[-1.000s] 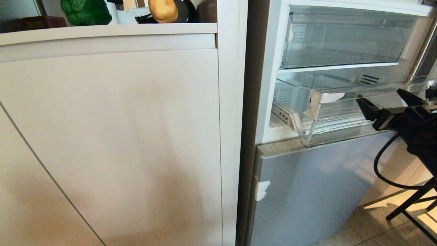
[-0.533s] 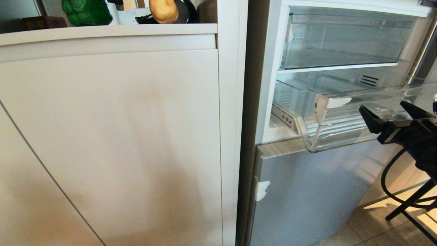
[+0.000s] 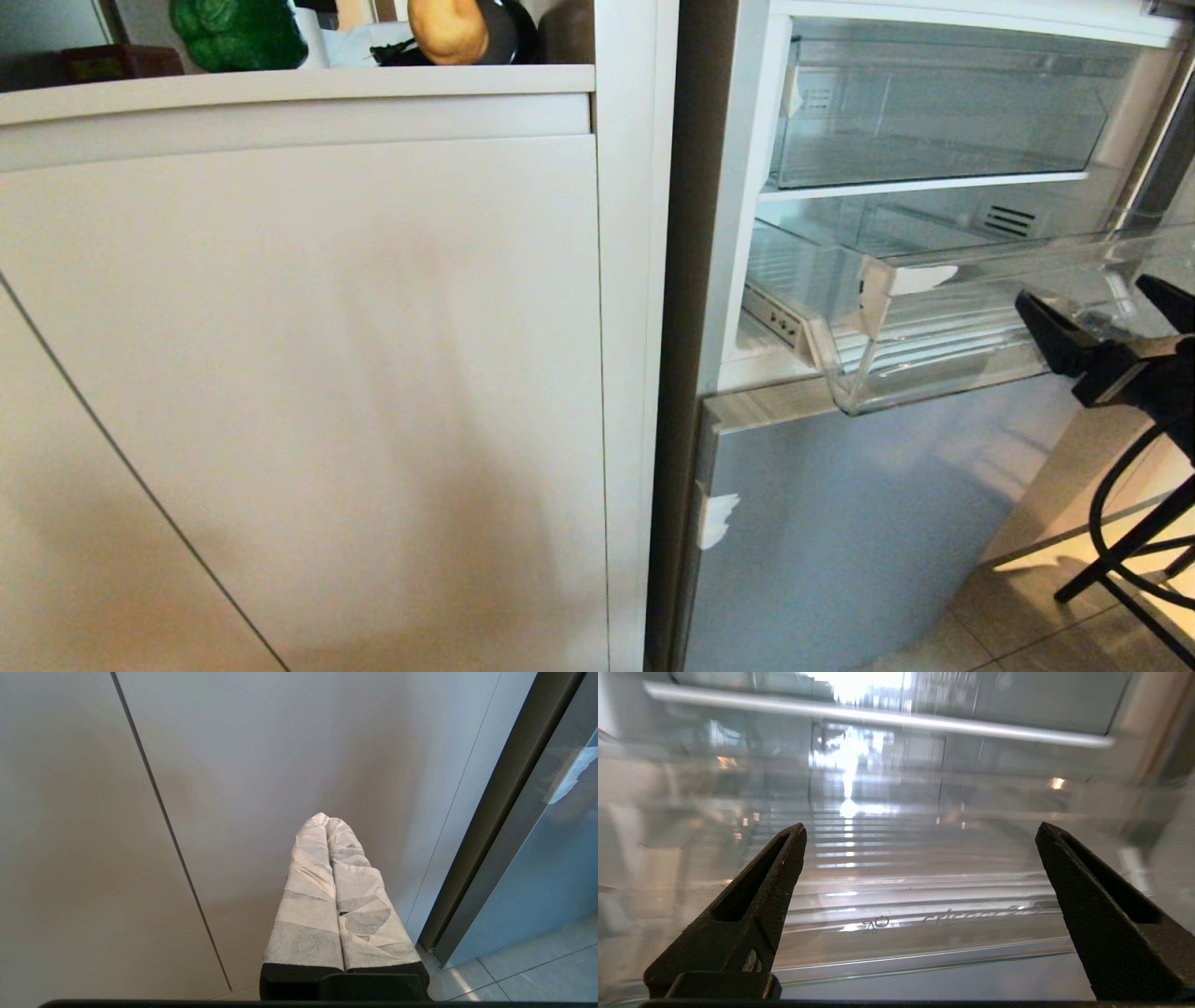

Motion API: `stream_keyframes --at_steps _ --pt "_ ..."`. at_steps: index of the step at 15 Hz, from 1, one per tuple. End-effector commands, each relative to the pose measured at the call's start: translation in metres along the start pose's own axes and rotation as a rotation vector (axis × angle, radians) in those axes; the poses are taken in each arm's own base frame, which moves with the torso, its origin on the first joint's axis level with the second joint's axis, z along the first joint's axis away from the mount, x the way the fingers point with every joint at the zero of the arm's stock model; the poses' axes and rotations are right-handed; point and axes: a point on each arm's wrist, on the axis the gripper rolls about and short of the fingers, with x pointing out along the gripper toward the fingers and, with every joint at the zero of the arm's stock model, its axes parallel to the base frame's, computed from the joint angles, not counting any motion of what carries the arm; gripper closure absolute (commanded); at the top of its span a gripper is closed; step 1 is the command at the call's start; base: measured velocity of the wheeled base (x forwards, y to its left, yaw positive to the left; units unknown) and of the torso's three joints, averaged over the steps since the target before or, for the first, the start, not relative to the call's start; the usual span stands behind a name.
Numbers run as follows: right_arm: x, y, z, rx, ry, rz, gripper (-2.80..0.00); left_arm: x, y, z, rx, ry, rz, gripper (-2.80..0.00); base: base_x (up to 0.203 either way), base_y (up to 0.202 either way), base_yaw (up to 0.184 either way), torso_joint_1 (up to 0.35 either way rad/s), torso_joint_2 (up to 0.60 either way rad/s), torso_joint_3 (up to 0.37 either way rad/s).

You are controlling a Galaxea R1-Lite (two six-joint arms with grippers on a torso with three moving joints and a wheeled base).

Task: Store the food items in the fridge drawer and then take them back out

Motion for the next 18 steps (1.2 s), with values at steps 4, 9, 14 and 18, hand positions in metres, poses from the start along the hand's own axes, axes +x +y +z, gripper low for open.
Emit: stream_keyframes --at_steps 4,9,14,18 --pt "-0.043 0.0 0.05 -0.002 -0.041 0.004 -2.8 0.0 0.0 0.0 0.0 0.0 0.001 0.0 0.0 0.0 0.0 0.0 0.0 0.0" --pt "-0.058 0.002 0.053 0.001 0.009 0.01 0.0 0.0 0.0 0.0 0.0 0.0 0.001 0.0 0.0 0.0 0.0 0.0 0.0 0.0" --pt "-0.076 0.004 0.05 0.007 0.054 0.015 0.0 0.0 0.0 0.0 0.0 0.0 0.001 0.0 0.0 0.0 0.0 0.0 0.0 0.005" --pt "-0.081 0.004 0.049 0.013 0.084 0.026 0.0 0.0 0.0 0.0 0.0 0.0 0.001 0.0 0.0 0.0 0.0 0.055 -0.25 -0.207"
